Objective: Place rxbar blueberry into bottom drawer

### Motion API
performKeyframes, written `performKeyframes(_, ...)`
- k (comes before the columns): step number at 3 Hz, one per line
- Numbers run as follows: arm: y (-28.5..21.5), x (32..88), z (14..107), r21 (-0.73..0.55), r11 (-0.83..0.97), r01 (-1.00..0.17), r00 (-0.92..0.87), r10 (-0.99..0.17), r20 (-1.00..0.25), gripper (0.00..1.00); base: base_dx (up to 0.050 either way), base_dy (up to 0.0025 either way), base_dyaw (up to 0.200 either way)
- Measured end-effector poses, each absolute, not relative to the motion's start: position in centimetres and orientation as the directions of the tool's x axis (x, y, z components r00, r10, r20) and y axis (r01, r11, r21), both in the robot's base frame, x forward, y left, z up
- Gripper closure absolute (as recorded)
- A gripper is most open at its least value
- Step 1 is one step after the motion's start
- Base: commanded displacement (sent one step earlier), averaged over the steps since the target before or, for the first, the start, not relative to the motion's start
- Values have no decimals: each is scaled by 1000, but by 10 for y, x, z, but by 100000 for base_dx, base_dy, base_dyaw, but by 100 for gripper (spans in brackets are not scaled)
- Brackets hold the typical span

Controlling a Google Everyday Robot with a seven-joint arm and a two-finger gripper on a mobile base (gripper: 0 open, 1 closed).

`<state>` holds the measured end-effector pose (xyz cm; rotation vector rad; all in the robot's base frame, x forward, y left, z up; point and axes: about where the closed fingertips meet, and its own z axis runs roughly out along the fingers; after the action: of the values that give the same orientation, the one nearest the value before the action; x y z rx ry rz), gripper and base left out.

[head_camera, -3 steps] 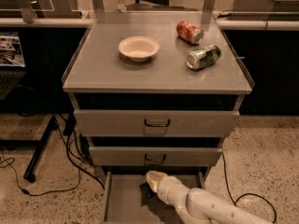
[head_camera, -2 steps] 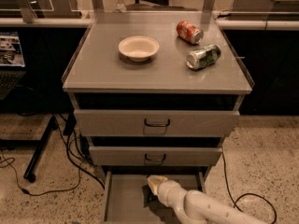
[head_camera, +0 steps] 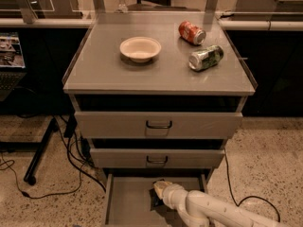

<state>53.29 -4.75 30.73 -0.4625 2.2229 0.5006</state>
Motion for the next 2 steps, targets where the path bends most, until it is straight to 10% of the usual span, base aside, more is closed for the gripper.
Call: performKeyframes(2,-68,529,256,204,880,-428,-695,-177,-697,100,0,0,0)
